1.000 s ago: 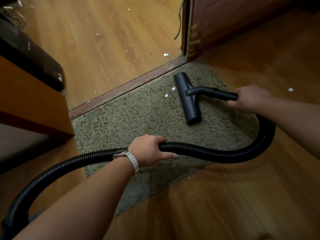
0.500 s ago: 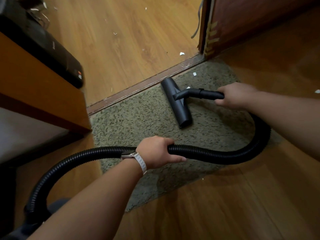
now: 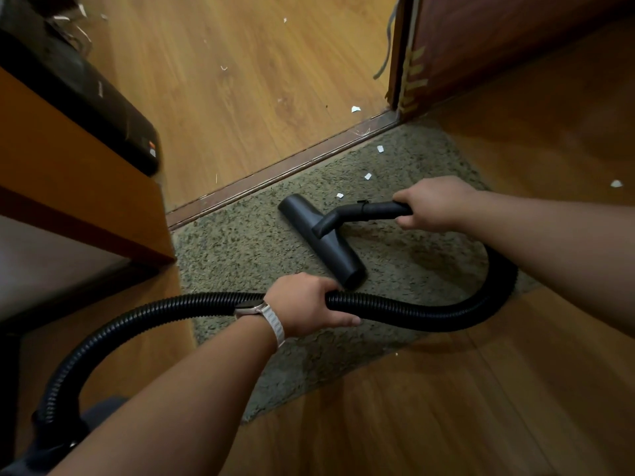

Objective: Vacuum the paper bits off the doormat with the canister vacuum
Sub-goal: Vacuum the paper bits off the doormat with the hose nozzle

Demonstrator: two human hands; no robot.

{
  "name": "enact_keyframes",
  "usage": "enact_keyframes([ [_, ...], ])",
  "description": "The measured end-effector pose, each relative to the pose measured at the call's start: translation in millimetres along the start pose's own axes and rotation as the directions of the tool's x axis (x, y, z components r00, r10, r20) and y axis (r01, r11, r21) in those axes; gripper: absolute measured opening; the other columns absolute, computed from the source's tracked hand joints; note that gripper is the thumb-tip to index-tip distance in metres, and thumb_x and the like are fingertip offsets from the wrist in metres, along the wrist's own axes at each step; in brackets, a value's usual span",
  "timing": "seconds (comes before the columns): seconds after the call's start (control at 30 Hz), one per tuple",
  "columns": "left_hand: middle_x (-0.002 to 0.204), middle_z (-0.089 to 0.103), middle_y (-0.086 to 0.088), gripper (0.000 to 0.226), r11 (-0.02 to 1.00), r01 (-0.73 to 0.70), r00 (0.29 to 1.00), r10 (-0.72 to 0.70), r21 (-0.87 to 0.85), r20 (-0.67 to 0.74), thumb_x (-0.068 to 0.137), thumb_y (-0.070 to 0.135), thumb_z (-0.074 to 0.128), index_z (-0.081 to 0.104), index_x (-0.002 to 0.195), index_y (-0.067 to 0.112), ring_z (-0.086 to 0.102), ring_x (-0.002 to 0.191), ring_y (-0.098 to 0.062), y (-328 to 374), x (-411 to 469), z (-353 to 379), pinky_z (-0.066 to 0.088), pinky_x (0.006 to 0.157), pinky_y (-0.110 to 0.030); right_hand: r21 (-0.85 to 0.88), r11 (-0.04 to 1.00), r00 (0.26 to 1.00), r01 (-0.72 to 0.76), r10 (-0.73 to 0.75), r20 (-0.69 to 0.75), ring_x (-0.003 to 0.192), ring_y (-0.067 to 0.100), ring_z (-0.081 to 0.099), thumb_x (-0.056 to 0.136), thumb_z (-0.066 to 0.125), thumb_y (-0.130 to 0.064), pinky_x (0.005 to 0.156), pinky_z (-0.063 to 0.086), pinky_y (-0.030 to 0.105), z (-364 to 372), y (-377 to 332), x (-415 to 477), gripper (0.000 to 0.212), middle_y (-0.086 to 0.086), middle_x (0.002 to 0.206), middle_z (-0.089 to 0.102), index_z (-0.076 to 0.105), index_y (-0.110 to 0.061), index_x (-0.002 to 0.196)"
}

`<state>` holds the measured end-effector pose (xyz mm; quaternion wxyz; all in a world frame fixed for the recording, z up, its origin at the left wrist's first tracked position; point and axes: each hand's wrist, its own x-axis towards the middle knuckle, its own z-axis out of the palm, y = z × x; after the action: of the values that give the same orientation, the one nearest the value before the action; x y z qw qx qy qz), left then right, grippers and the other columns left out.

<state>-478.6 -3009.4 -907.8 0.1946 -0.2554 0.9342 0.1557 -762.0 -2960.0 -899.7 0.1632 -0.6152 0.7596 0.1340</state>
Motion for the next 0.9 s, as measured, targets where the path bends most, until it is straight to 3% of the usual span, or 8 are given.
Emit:
enact_keyframes([
  [0.17,0.069,0.060,0.010,0.063,1.000,0.016,1.000,-0.016,-0.008,-0.006,0.070,0.089,0.048,0.058,0.083,0.028,0.059,0.064,-0.008,2,2,-1,0.055,0.063,-0.031,0.069,0.990,0.992,-0.123,0.123,0.015,0.065,0.013,0.057,0.094,0.055,-0.050,0.050,0.038,0.027,-2,28,-10,0.016,-0.005,0.076,0.060,0.057,-0.034,0.097],
  [0.37,0.068,0.059,0.012,0.062,0.999,0.021,0.999,-0.022,-0.025,-0.023,0.069,0.091,0.047,0.056,0.081,0.031,0.057,0.064,-0.005,5,7,0,0.051,0.060,-0.028,0.153,0.957,0.969,-0.245,0.236,0.076,0.066,0.018,0.061,0.095,0.054,-0.050,0.051,0.041,0.027,5,57,-28,0.017,-0.001,0.078,0.063,0.059,-0.035,0.101],
  [0.53,0.068,0.059,0.011,0.060,0.999,0.015,1.000,-0.016,-0.038,-0.027,0.071,0.088,0.050,0.056,0.081,0.030,0.055,0.062,-0.004,8,10,2,0.042,0.055,-0.026,0.193,0.933,0.951,-0.304,0.287,0.110,0.069,0.019,0.062,0.094,0.054,-0.054,0.052,0.042,0.028,16,76,-41,0.028,0.000,0.080,0.064,0.060,-0.033,0.111],
  [0.7,0.066,0.058,0.011,0.059,0.998,0.005,1.000,-0.007,-0.060,-0.026,0.070,0.089,0.049,0.051,0.075,0.030,0.054,0.060,-0.002,16,15,1,0.040,0.053,-0.026,0.224,0.899,0.925,-0.376,0.353,0.137,0.070,0.019,0.060,0.095,0.054,-0.054,0.052,0.040,0.027,22,96,-56,0.037,0.001,0.080,0.062,0.059,-0.031,0.123],
  [0.9,0.069,0.061,0.011,0.061,0.997,0.006,1.000,-0.007,-0.074,-0.021,0.071,0.088,0.050,0.059,0.084,0.030,0.057,0.063,-0.004,21,19,2,0.042,0.054,-0.025,0.277,0.856,0.900,-0.436,0.410,0.149,0.071,0.022,0.061,0.094,0.055,-0.054,0.054,0.044,0.029,36,117,-69,0.043,0.004,0.081,0.063,0.061,-0.027,0.128],
])
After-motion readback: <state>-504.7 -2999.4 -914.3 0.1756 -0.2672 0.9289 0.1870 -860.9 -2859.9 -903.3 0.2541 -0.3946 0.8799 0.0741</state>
